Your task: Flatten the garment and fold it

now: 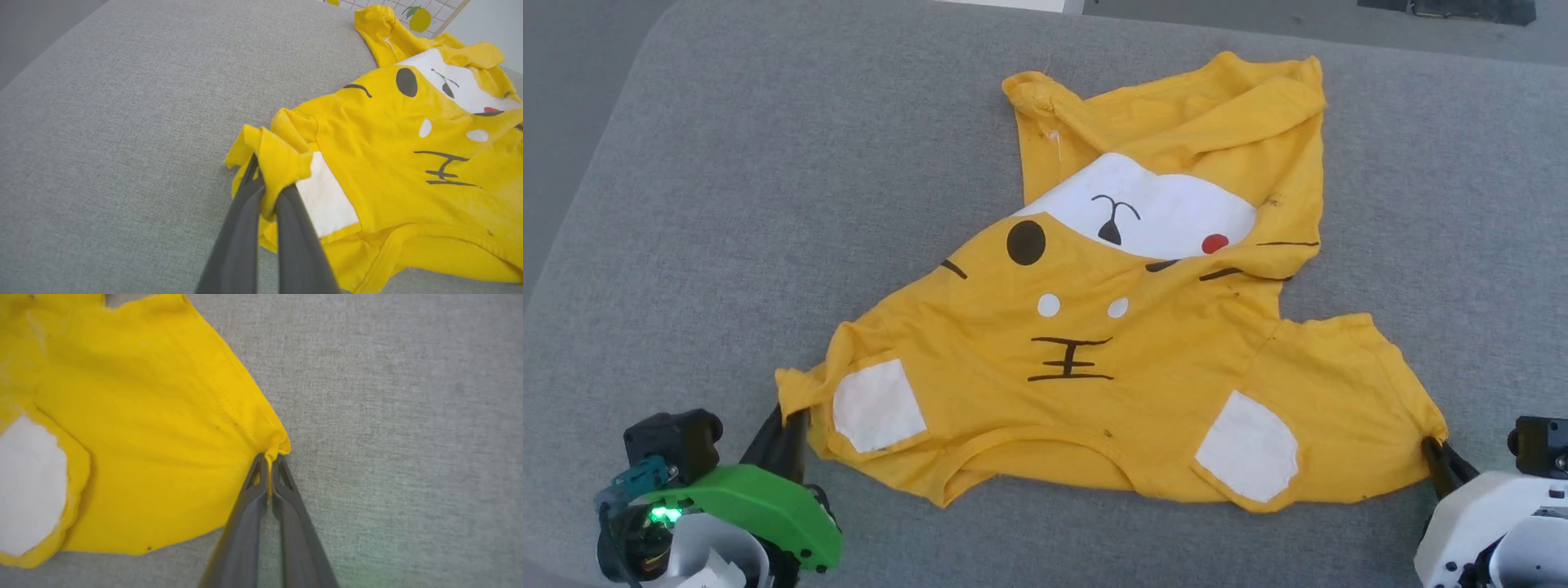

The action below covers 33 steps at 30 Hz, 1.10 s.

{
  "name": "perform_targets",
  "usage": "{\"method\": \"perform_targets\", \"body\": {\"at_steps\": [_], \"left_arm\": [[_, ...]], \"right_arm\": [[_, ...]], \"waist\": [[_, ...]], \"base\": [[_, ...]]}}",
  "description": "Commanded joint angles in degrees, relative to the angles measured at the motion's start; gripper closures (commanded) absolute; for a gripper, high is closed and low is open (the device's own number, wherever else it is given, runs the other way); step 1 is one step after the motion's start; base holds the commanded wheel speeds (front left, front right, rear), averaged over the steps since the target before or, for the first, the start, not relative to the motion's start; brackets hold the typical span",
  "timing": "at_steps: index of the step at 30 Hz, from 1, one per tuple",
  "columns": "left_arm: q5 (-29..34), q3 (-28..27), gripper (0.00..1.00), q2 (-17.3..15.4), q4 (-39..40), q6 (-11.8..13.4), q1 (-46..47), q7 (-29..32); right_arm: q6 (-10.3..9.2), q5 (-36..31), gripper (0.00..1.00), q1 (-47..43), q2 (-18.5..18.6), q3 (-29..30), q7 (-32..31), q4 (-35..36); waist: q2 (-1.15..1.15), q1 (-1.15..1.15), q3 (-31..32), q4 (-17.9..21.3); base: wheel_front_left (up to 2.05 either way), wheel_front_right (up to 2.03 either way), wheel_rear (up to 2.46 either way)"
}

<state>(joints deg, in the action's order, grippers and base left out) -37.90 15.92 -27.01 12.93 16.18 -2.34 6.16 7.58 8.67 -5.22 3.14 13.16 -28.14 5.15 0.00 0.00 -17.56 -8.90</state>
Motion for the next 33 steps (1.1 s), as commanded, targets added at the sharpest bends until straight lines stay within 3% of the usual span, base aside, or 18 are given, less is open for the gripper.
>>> {"method": "perform_targets", "body": {"at_steps": [1,12,18,21,29,33], "left_arm": [[-0.80,-0.20,1.00,0.64,0.54,-0.45,0.57,-0.77],[-6.54,-1.50,1.00,3.95,4.37,-4.86,6.21,-2.94],[-6.41,-2.56,1.00,4.21,5.04,-4.05,15.03,-1.18],[-5.71,-3.48,1.00,3.84,4.74,-2.89,21.16,0.35],[-5.13,-3.89,1.00,2.19,0.56,-1.87,39.50,7.14],[-4.73,-2.47,1.00,1.94,-2.39,-2.04,47.80,10.95]], "right_arm": [[-0.09,0.98,1.00,0.69,-0.26,-0.13,0.57,-1.77],[-0.09,3.61,1.00,10.05,-0.26,0.48,8.73,5.67],[-0.09,0.54,1.00,19.93,0.07,-2.14,8.01,11.75],[-0.09,-0.21,1.00,27.11,1.93,-4.43,6.90,13.90],[-0.09,0.90,1.00,46.77,7.88,-9.81,2.41,9.67],[-0.09,1.67,1.00,54.51,8.97,-10.86,1.02,5.22]], "waist": [[0.00,0.00,0.58,0.30],[0.00,0.00,6.60,2.45],[0.00,0.00,10.33,4.20],[0.00,0.00,11.91,5.18],[0.00,0.00,15.11,7.26],[0.00,0.00,15.97,7.90]], "base": [[0.00,0.00,0.00],[0.00,0.00,0.00],[0.00,0.00,0.00],[0.00,0.00,0.00],[0.00,0.00,0.00],[0.00,0.00,0.00]]}}
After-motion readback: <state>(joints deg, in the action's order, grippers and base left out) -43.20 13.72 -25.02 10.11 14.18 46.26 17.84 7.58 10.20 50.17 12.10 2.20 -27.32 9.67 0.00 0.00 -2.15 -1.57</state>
